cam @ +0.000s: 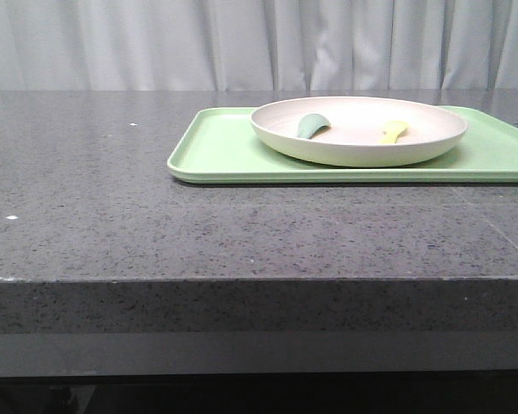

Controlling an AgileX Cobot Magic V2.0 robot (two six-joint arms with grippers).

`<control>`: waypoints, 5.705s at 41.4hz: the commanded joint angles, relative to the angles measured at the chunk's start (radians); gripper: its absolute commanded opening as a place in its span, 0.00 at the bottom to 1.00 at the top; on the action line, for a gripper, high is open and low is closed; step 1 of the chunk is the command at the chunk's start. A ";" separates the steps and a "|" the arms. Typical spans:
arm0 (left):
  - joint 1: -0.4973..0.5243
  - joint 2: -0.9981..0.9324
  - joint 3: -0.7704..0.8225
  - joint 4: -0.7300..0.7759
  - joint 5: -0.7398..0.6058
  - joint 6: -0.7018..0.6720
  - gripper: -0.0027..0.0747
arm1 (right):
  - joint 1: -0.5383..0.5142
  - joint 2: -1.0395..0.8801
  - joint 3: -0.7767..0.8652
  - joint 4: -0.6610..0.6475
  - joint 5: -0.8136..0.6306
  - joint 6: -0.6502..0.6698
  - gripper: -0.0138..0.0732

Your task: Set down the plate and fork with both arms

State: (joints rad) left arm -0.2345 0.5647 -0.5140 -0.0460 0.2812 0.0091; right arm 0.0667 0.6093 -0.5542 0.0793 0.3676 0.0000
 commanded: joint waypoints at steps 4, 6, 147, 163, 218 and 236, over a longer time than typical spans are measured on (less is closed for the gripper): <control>-0.001 -0.119 0.020 0.001 -0.082 0.003 0.01 | 0.000 0.130 -0.100 0.119 -0.032 -0.005 0.90; -0.001 -0.134 0.022 0.001 -0.085 0.003 0.01 | 0.003 0.185 -0.144 0.139 0.002 -0.005 0.90; -0.001 -0.137 0.025 0.001 -0.088 0.003 0.01 | 0.100 1.240 -1.291 0.076 0.703 0.244 0.16; -0.001 -0.137 0.025 0.001 -0.088 0.003 0.01 | -0.031 1.240 -1.299 0.056 0.743 0.164 0.16; -0.001 -0.137 0.025 0.001 -0.088 0.003 0.01 | -0.086 1.298 -1.307 0.053 0.778 0.087 0.57; -0.001 -0.137 0.025 0.001 -0.088 0.003 0.01 | -0.084 1.139 -1.294 0.053 0.813 0.081 0.15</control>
State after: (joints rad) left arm -0.2345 0.4225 -0.4620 -0.0437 0.2737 0.0129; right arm -0.0140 1.8266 -1.8280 0.1341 1.1992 0.0976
